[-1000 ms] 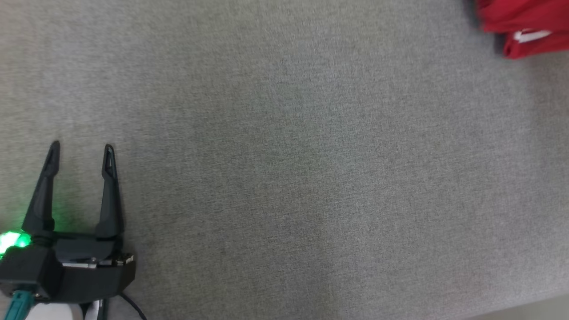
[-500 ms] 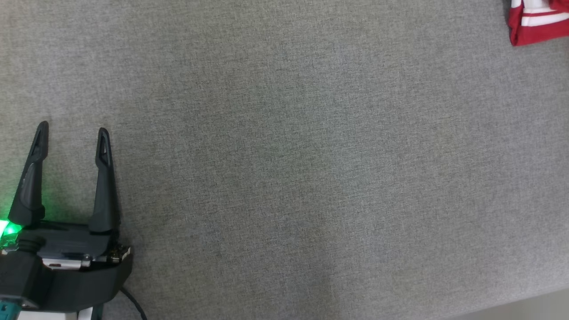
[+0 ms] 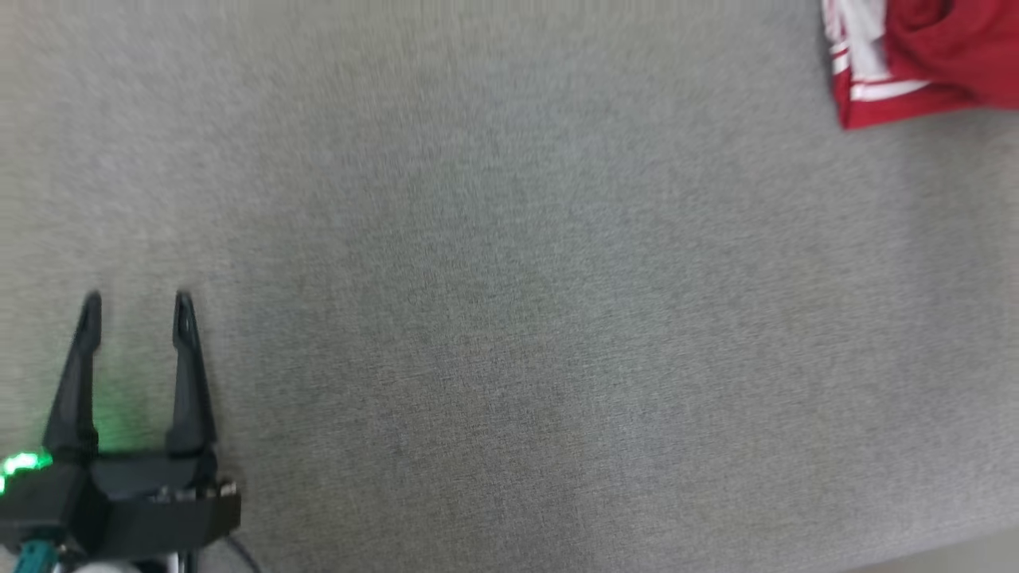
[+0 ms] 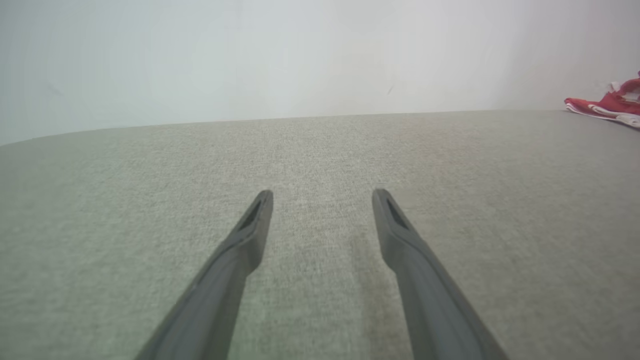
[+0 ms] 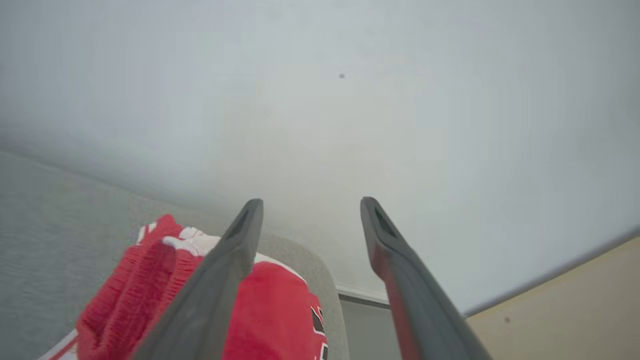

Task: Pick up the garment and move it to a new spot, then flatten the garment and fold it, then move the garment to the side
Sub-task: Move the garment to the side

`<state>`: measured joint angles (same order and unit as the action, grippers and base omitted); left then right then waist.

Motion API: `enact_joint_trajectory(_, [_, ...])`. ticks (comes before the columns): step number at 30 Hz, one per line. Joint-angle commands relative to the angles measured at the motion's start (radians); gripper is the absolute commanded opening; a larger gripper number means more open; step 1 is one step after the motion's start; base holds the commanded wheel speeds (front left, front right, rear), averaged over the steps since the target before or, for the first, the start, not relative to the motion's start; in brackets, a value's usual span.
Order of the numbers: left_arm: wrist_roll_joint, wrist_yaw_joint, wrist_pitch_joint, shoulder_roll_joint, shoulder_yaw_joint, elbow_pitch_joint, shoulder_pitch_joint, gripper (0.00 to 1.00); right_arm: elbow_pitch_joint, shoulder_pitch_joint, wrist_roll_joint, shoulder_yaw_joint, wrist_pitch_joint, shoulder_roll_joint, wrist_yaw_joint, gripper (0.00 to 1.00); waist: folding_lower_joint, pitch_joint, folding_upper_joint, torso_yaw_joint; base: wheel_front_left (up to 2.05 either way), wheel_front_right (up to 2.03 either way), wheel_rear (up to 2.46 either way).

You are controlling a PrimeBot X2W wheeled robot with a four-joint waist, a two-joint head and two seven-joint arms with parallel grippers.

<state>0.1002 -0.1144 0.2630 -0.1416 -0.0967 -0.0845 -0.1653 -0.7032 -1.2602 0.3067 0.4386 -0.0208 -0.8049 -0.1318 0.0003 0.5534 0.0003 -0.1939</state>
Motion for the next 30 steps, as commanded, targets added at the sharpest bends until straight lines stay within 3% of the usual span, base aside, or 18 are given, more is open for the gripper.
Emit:
enact_joint_trajectory(1, [0.003,0.002,0.002,0.002,-0.005,0.007,0.023,1.0,0.006,0.017,0.003,-0.004,-0.009,0.012,0.003,1.0,-0.0003,-0.096,-0.0003,0.012,0.0,0.0,0.0])
enact_joint_trajectory(8, [0.01,0.008,0.002,0.029,-0.047,0.04,0.11,1.0,0.048,0.148,0.013,-0.063,-0.09,0.135,0.003,1.0,-0.0003,-0.246,-0.0003,0.033,0.0,0.0,0.0])
enact_joint_trajectory(17, [0.006,0.006,0.002,0.054,-0.066,0.088,0.205,1.0,0.131,0.441,-0.009,-0.198,-0.163,0.282,0.003,1.0,-0.0003,-0.402,-0.0003,0.073,0.0,0.0,0.0])
enact_joint_trajectory(30, [-0.004,0.004,0.002,0.068,-0.058,0.122,0.249,1.0,0.323,0.869,-0.066,-0.347,-0.207,0.48,0.003,1.0,-0.0003,-0.508,-0.0003,0.114,0.0,0.0,0.0])
